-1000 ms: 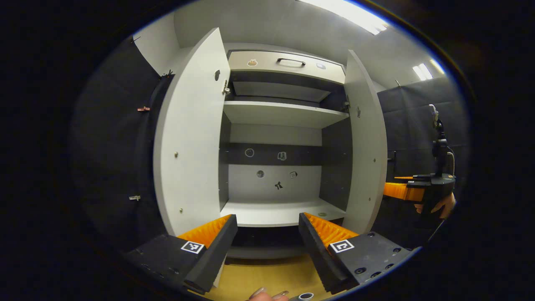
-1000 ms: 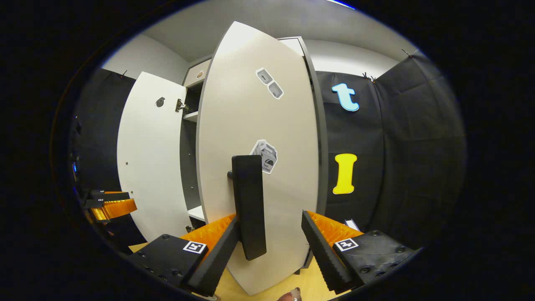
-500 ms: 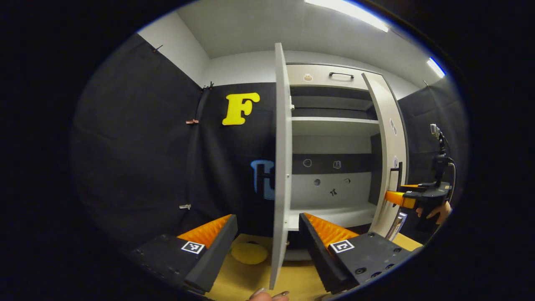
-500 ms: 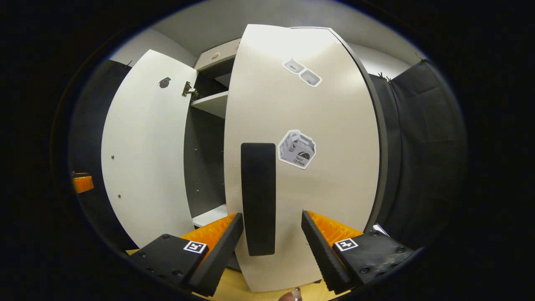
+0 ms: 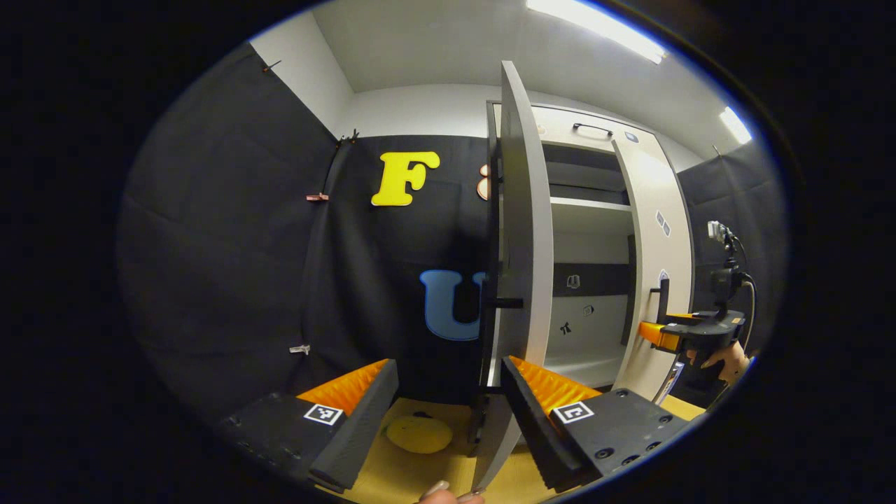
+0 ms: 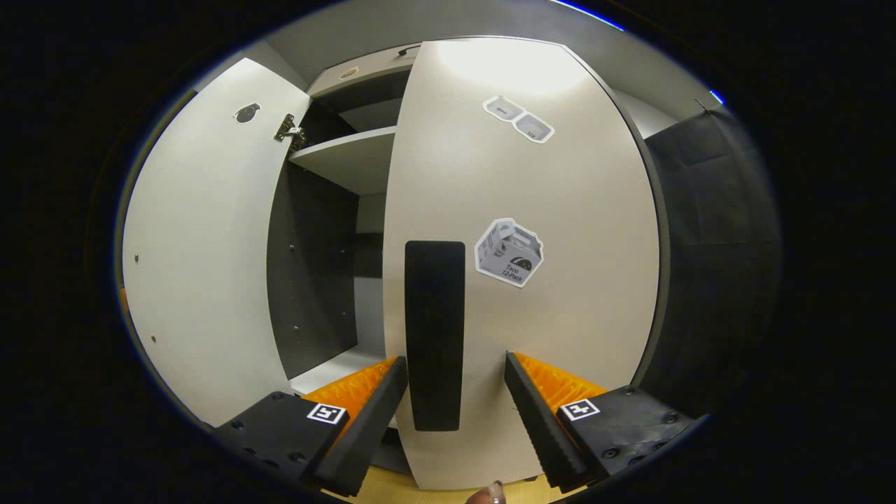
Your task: Grasp the bottle in the cabinet with the left hand and place it on the coaster, then close the right door with the right hand and the left door with the left hand.
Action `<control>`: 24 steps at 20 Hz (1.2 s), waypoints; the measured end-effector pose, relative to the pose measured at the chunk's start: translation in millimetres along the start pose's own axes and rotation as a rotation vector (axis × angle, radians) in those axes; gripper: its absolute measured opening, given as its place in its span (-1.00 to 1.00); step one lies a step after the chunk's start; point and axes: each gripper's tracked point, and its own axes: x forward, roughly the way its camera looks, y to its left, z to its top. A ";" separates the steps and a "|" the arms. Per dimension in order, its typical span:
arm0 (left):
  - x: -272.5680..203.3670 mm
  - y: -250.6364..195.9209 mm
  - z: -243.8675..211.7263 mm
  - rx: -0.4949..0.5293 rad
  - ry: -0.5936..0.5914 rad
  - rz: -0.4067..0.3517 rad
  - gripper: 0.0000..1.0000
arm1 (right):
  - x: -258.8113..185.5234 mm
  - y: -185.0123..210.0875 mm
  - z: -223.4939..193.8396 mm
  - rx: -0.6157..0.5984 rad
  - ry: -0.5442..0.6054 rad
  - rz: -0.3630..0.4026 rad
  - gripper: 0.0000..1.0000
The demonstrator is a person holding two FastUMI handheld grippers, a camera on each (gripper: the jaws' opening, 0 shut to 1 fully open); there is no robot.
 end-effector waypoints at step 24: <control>40.8 -153.8 -8.6 -0.043 0.011 -0.214 0.87 | -66.9 -54.7 12.9 -0.071 0.011 0.091 0.94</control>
